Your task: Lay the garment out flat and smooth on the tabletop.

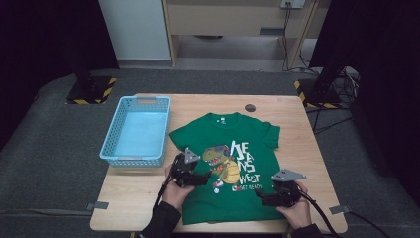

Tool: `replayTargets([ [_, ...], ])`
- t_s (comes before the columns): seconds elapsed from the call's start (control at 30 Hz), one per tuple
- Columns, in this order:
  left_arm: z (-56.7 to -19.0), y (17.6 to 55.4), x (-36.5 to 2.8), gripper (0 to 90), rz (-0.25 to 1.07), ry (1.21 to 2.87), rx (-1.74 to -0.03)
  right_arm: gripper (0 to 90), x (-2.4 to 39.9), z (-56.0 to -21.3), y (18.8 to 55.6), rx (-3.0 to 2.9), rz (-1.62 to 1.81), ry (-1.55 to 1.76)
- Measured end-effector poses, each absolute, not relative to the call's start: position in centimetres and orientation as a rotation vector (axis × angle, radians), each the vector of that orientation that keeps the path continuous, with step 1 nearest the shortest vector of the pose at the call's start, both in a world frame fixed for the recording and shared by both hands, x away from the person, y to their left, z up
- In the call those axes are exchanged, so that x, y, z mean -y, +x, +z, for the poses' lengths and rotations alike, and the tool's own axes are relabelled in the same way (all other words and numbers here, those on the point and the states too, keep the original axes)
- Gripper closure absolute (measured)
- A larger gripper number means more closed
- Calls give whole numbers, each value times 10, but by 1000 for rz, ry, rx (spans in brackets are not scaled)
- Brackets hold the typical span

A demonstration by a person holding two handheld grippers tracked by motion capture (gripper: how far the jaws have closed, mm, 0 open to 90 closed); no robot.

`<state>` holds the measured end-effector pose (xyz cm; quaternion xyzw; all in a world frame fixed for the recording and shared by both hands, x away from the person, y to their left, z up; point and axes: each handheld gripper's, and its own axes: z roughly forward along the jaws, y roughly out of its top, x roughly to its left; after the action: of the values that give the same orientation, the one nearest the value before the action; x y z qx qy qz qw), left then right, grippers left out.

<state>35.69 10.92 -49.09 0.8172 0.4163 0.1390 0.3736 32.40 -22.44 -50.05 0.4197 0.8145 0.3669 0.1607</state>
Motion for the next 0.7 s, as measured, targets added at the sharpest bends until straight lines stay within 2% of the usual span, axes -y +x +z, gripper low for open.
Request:
replayTargets([
  [0.13, -499, 337, -116, 242, 317, 2058, -1103, 154, 222, -497, 340, -2296, 1068, 1235],
  [0.37, -509, 311, -101, 228, 331, 2167, -1040, 175, 208, -505, 370, -2259, 1023, 1268],
  [0.53, -522, 299, -95, 224, 352, 2256, -991, 174, 208, -518, 375, -2263, 943, 1280],
  [0.7, -525, 298, -96, 202, 355, 2246, -954, 165, 211, -524, 377, -2272, 928, 1300],
])
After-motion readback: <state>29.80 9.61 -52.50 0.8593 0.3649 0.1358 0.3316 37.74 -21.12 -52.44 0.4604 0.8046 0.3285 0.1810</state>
